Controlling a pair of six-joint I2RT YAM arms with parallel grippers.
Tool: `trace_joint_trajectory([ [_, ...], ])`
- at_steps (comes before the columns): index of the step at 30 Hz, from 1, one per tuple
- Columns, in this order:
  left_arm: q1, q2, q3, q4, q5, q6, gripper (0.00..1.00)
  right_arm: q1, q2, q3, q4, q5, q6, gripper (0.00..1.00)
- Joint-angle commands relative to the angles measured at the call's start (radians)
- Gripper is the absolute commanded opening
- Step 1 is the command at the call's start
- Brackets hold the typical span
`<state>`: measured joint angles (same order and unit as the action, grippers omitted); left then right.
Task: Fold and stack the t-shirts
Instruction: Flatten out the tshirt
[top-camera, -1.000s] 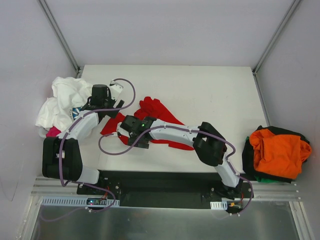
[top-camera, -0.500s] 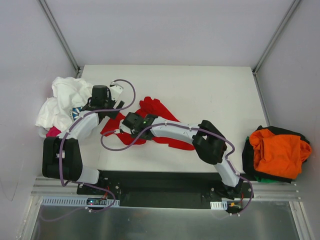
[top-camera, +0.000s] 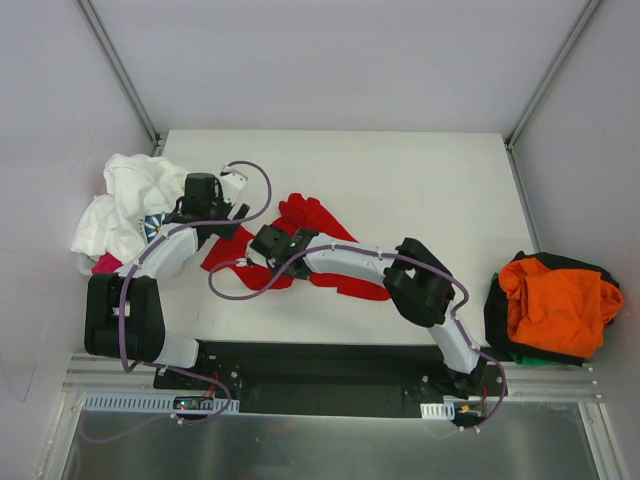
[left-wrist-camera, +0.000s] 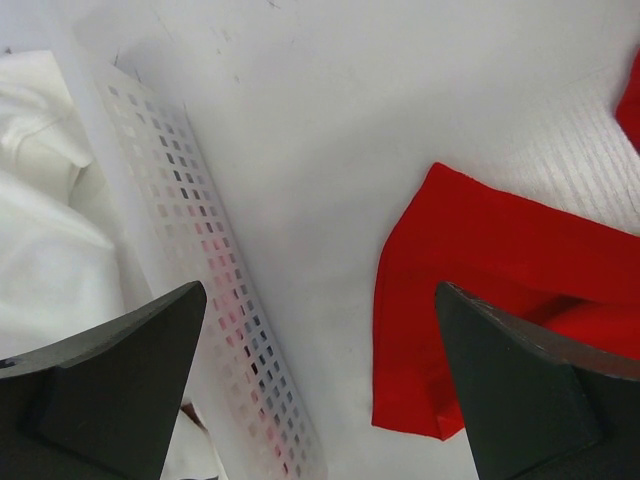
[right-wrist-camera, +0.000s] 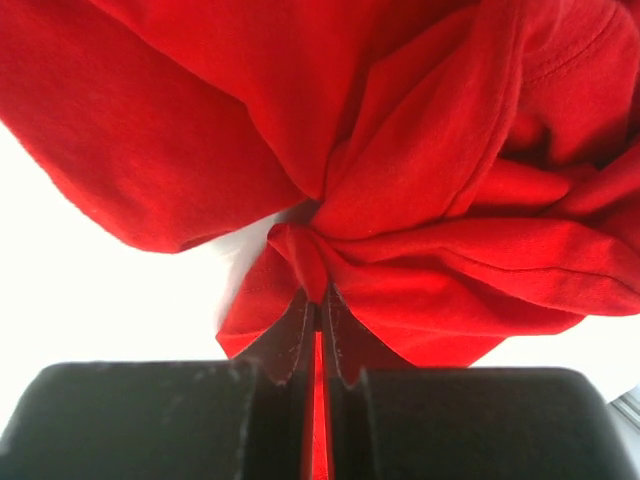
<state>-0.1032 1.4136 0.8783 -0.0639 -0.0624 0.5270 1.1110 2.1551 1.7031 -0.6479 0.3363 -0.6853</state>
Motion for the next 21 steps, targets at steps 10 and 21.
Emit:
trace_joint_trajectory([
  [10,-0.027,-0.038,-0.022,-0.08,0.136,-0.03,0.99,-0.096,-0.264,-0.175,-0.038,0.171,-0.017,0.01],
  [21,-0.079,-0.012,-0.07,-0.14,0.168,0.021,0.99,-0.195,-0.403,-0.223,-0.067,0.233,-0.017,0.01],
])
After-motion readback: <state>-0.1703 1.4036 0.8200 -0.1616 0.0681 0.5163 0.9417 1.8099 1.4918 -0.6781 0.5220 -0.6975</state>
